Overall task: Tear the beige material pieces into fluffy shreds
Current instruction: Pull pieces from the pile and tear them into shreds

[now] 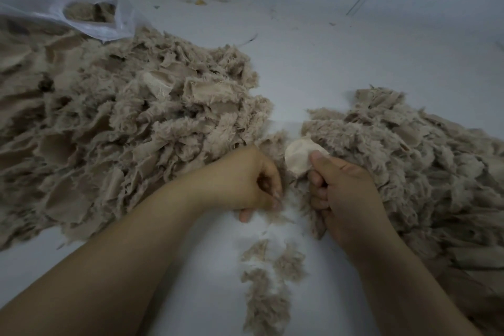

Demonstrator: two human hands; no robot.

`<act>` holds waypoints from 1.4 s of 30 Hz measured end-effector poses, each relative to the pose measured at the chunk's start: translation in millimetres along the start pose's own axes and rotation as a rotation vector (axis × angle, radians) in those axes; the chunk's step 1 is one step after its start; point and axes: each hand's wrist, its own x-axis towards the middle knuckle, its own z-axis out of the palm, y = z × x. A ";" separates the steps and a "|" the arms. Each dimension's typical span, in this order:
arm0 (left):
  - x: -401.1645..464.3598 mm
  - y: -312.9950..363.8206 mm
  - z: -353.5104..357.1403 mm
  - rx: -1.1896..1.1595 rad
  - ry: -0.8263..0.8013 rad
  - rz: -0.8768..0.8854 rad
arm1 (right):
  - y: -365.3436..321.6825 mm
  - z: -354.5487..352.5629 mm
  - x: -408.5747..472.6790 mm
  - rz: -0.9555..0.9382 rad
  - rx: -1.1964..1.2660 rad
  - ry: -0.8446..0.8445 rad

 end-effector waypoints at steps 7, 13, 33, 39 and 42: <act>-10.9 7.1 1.9 -0.160 -0.378 -0.085 | 0.9 0.0 1.2 -0.015 -0.010 -0.009; -4.5 6.2 -0.7 -0.461 0.014 -0.169 | 1.7 0.7 -0.4 0.007 -0.102 -0.013; 33.2 -5.7 20.9 0.481 0.702 -0.154 | -5.1 10.8 -6.2 0.004 -0.189 -0.060; 31.0 -6.1 26.6 0.165 0.723 -0.046 | -3.8 12.7 -6.5 -0.011 -0.206 -0.063; 27.7 -2.1 33.3 -0.297 0.614 0.069 | -4.2 12.5 -4.4 0.009 -0.153 -0.077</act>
